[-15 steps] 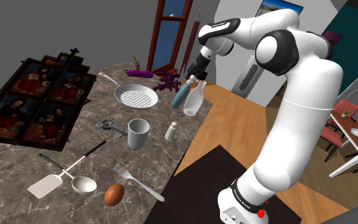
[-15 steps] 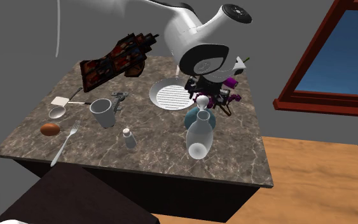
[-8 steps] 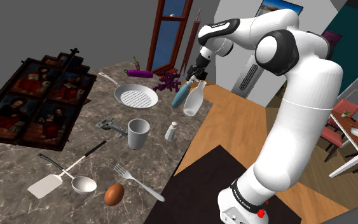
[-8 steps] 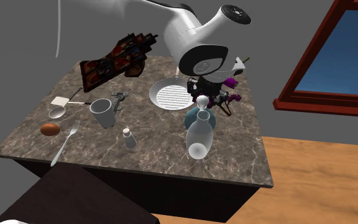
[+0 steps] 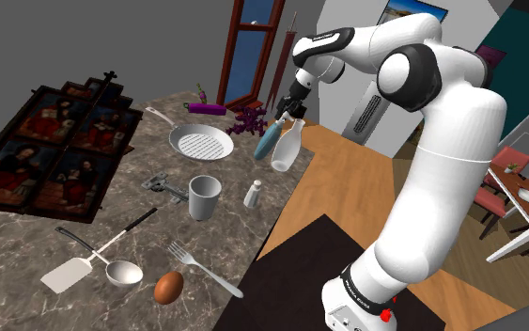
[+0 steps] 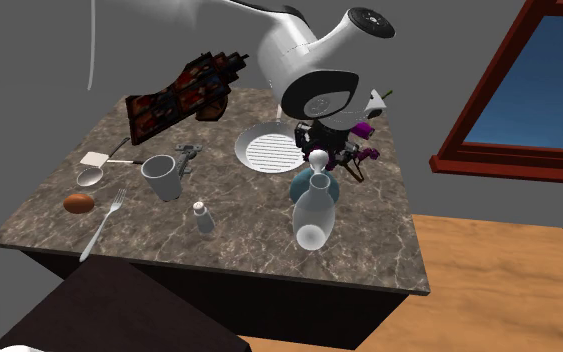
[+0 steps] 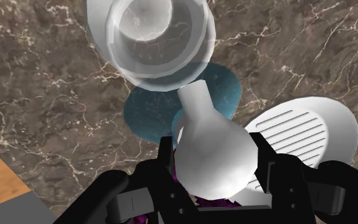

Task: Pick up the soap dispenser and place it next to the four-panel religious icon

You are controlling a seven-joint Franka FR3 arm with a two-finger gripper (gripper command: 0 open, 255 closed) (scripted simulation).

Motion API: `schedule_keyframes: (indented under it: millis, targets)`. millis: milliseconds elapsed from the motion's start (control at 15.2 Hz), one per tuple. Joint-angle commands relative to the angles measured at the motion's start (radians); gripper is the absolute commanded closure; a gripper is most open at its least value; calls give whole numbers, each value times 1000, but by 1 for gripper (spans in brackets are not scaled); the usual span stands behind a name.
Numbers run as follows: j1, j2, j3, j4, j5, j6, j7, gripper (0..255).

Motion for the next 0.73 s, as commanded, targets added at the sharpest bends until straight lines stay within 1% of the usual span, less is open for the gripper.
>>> schedule_keyframes:
  millis: [0,660]
  targets:
    - [0,0,0,-1,0,0,0,255]
    - [1,-37,-11,83,-33,-111,42,255]
